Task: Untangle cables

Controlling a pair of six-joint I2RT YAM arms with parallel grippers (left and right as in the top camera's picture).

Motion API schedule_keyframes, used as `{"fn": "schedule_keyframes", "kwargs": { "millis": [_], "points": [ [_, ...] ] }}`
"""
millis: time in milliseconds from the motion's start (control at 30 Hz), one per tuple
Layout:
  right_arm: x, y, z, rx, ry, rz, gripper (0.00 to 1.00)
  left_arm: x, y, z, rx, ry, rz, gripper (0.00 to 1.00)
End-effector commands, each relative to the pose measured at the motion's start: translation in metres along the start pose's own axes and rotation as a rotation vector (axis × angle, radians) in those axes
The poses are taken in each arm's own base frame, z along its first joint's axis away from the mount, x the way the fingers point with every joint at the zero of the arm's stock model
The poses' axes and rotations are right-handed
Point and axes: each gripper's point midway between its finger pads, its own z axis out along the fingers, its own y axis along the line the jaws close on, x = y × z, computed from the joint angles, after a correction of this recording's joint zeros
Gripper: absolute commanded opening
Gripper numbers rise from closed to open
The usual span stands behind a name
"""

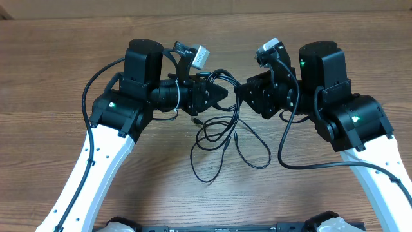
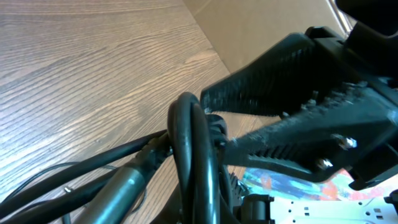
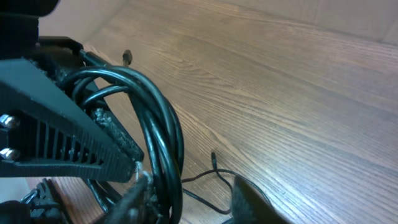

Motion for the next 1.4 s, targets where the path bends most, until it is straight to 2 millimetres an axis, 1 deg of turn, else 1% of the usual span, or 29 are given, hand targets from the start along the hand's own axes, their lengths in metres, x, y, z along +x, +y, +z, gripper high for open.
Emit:
{"fn": "schedule_keyframes", "kwargs": {
  "millis": [0,33,67,267,367,500,600,700,767,867,900,1000,1033,1067,1133,1167,1233,1267,1300,1367],
  "points": [
    [-0.004,0.001,-0.002,0.001,-0.014,-0.014,0.21,-0.003,-0.013,-0.001,0.055,0.003,-0.007,0.04],
    [-0.004,0.002,-0.002,-0.008,-0.015,-0.014,0.16,-0.003,-0.013,-0.001,0.055,0.003,-0.01,0.04],
    [-0.004,0.005,-0.002,-0.026,-0.014,-0.014,0.04,-0.003,-0.013,-0.001,0.055,0.002,-0.012,0.04],
    [-0.003,0.014,-0.003,-0.076,-0.01,-0.012,0.04,-0.004,-0.012,-0.001,0.05,-0.002,-0.01,0.04],
    [-0.002,0.01,-0.003,-0.055,-0.006,-0.009,0.04,-0.004,-0.011,-0.001,0.045,-0.004,-0.01,0.04],
    [0.001,-0.014,-0.003,0.085,0.004,0.042,0.04,-0.003,-0.015,-0.002,0.068,0.005,-0.009,0.04],
    [0.005,-0.039,-0.007,0.233,0.008,0.119,0.04,-0.004,-0.02,-0.002,0.093,0.007,0.001,0.04],
    [0.009,-0.065,-0.016,0.397,-0.006,0.219,0.04,-0.004,-0.02,-0.002,0.093,0.004,0.003,0.04],
    [0.013,-0.084,-0.025,0.522,-0.024,0.301,0.04,-0.004,-0.02,-0.002,0.092,0.004,0.003,0.04],
    [0.022,-0.102,-0.038,0.65,-0.034,0.382,0.04,-0.004,-0.019,-0.002,0.092,0.003,0.012,0.04],
    [0.023,-0.1,-0.036,0.629,-0.025,0.377,0.04,-0.004,-0.019,-0.002,0.09,0.002,0.018,0.04],
    [0.021,-0.073,-0.021,0.449,0.035,0.235,0.04,-0.006,-0.015,-0.002,0.065,-0.007,0.018,0.04],
    [0.021,-0.049,-0.012,0.294,0.066,0.131,0.09,-0.007,-0.013,-0.002,0.055,-0.011,0.019,0.04],
    [0.02,-0.038,-0.009,0.226,0.072,0.095,0.18,-0.007,-0.014,-0.002,0.057,-0.011,0.045,0.04],
    [0.018,-0.025,-0.006,0.151,0.065,0.079,0.38,-0.005,-0.013,-0.002,0.057,-0.005,0.095,0.04],
    [0.016,-0.019,-0.005,0.114,0.058,0.077,0.47,-0.002,-0.013,-0.002,0.055,0.002,0.136,0.04],
    [0.011,-0.009,-0.004,0.056,0.043,0.06,0.53,0.004,-0.009,-0.002,0.042,0.019,0.222,0.04],
    [0.009,-0.004,-0.004,0.023,0.036,0.045,0.61,0.007,-0.001,-0.003,0.007,0.033,0.247,0.04],
    [0.008,-0.001,-0.004,0.007,0.033,0.044,0.64,0.008,0.006,-0.004,-0.026,0.033,0.234,0.04],
    [0.008,0.003,-0.004,-0.017,0.032,0.04,0.66,0.008,0.01,-0.007,-0.038,0.033,0.218,0.04]
  ]
}}
